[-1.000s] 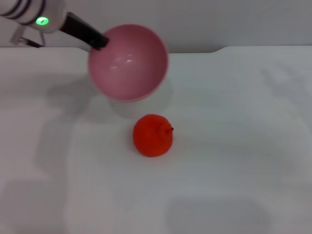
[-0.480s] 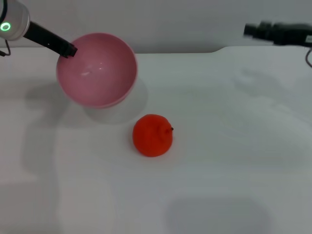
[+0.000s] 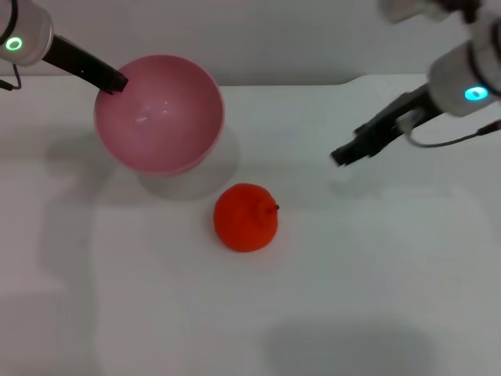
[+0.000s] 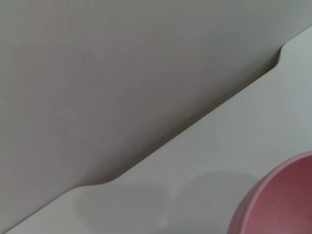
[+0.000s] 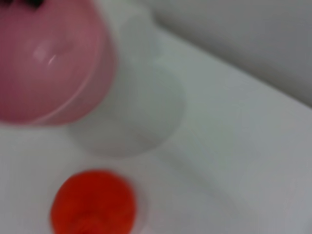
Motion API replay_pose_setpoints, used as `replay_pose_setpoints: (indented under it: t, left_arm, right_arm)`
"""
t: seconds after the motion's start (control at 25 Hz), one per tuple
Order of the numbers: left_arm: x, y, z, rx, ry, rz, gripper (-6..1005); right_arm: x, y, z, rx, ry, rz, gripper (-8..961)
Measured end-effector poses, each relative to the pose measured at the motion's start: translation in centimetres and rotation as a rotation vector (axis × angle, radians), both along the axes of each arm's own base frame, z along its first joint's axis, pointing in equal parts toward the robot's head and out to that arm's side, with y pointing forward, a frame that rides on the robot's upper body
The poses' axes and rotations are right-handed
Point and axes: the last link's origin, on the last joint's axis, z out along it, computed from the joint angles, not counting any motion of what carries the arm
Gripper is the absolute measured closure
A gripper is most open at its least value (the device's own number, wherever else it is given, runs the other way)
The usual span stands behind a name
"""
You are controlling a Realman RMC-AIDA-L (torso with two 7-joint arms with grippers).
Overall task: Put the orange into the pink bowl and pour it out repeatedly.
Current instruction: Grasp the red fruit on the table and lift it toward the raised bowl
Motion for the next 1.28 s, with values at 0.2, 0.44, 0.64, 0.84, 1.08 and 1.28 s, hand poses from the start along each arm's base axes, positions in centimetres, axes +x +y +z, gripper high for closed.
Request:
replay_pose_setpoints:
  t: [0.2,0.44,0.64,0.84,1.08,1.28]
  left_arm:
    - [0.0,-0.1,-0.5,-0.009,0.004,-0.004,956]
    - [-0.4,-0.7,-1.5,-0.035,0.013,-0.001,956]
    - [-0.5,-1.0,-1.9,-0.047,0.012,0.002,956]
    - [-0.6,-1.2,-2.0,-0.052,0.013,0.007,956]
    - [-0.7,-1.2,-1.9,-0.054,0.021,0.006,956]
    - [-0.7,-1.2,-1.9,-0.055,0.045,-0.001,956]
  right_arm:
    - [-2.8,-1.5,-3.3,-0.104,0.002,0.119,353]
    - [-4.4,-2.3,-5.3,-0.130,0.024,0.202,353]
    - [-3.9,-2.8,-6.5,-0.130,0.019,0.222,353]
    - [-3.0,-3.0,-7.5,-0.126,0.014,0.216,352]
    - [-2.5,-3.3,-8.8,-0.133,0.029,0.210,352]
    - [-2.6,-3.4,-9.5,-0.128,0.054,0.209,353]
